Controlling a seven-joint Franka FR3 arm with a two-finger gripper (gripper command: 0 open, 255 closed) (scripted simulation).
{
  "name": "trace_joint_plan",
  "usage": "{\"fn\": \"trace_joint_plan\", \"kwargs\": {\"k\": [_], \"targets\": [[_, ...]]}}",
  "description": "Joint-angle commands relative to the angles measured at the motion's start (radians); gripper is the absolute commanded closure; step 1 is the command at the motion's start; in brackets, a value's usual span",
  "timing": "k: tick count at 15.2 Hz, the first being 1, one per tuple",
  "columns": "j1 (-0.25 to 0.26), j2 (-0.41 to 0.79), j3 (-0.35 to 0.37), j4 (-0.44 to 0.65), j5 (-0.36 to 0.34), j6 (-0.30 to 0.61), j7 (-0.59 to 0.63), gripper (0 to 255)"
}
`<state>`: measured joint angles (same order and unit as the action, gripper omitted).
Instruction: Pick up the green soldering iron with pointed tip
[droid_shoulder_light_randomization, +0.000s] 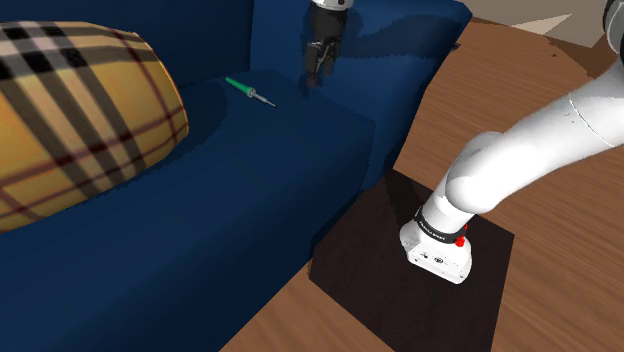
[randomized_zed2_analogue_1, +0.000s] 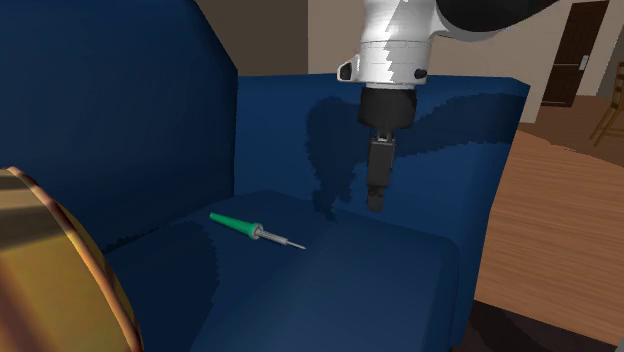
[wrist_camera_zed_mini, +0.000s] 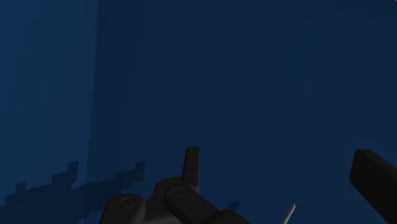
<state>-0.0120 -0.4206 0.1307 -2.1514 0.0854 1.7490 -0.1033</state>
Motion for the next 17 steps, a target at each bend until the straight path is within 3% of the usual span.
{"fn": "trace_joint_plan", "kwargs": {"k": [1,8,15,17], "targets": [[-0.001,0.096,0.014,0.073,-0.007,0.010,0.015,0],[0.010,0.415,0.054,0.373,-0.052,-0.021,0.076,0],[0.053,0.758,0.070,0.775,-0.114,-0.132,0.131,0],[0.053,0.755,0.069,0.744,-0.113,-0.104,0.131,0]]}}
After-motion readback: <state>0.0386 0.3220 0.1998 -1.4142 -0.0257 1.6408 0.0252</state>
